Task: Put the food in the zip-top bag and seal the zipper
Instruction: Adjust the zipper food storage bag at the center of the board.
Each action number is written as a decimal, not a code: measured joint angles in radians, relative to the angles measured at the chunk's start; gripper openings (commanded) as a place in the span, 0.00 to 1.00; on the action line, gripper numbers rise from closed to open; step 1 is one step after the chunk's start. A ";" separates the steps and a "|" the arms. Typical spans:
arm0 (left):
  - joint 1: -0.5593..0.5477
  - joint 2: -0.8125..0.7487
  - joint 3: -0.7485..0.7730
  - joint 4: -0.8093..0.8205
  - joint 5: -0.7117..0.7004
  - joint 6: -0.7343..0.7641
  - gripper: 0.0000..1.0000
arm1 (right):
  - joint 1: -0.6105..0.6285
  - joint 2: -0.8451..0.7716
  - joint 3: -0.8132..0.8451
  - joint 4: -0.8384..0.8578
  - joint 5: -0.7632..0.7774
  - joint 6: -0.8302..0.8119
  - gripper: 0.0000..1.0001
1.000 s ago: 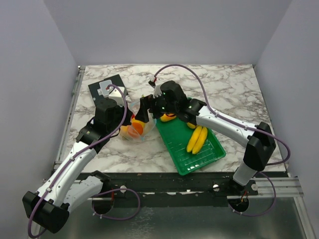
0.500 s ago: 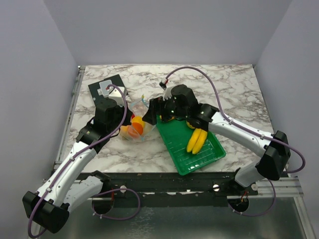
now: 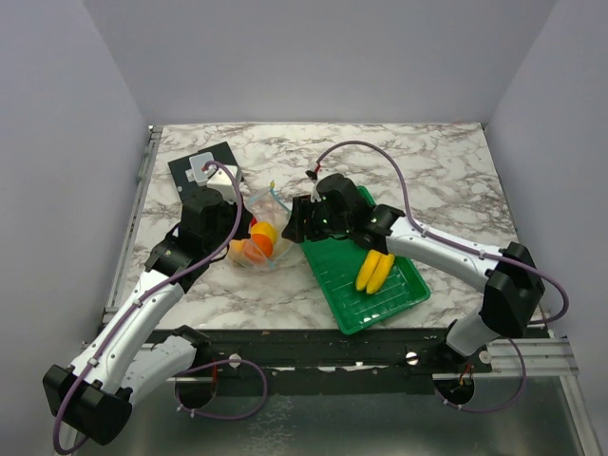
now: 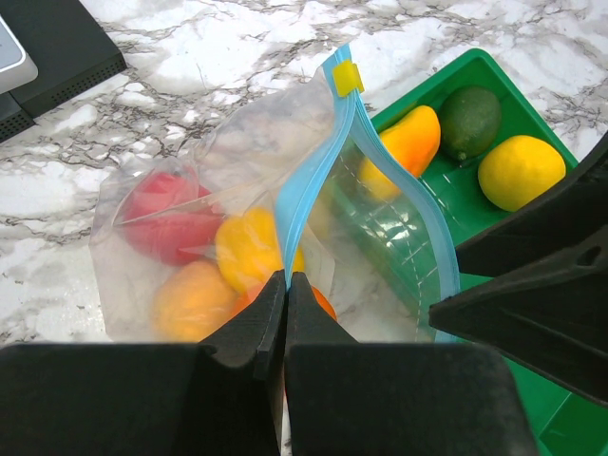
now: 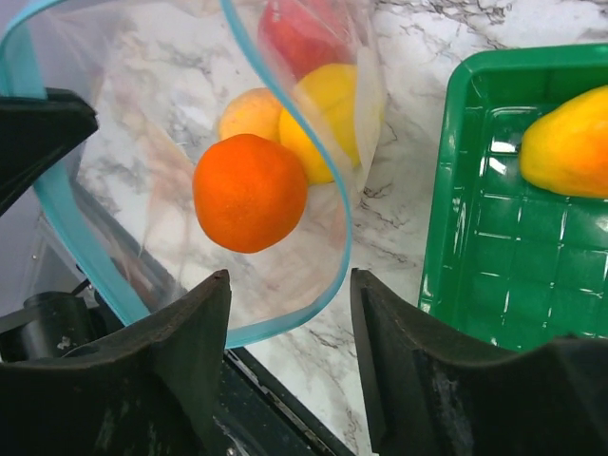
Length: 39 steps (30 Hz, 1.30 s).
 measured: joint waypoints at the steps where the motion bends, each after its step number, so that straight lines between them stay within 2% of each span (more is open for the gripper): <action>1: 0.000 0.000 0.000 0.000 0.000 0.000 0.00 | 0.000 0.008 0.000 0.000 0.004 0.004 0.54; 6: 0.000 0.000 0.000 0.000 0.000 0.000 0.00 | 0.001 0.050 0.005 0.000 0.021 0.014 0.37; 8: 0.000 0.000 0.000 0.000 0.000 0.000 0.00 | 0.001 0.065 0.008 0.000 0.031 0.018 0.23; 10: 0.000 0.000 0.000 0.000 0.000 0.000 0.00 | 0.001 0.076 0.017 -0.003 0.038 0.016 0.03; 11: 0.000 0.000 0.000 0.000 0.000 0.000 0.00 | 0.001 0.082 0.027 -0.007 0.040 0.014 0.01; 23: 0.000 -0.039 0.007 -0.020 -0.005 -0.035 0.00 | 0.001 0.058 0.093 -0.034 0.040 -0.026 0.00; 39: 0.000 -0.066 0.279 -0.261 0.023 -0.101 0.00 | 0.001 -0.080 0.263 -0.206 -0.011 -0.153 0.00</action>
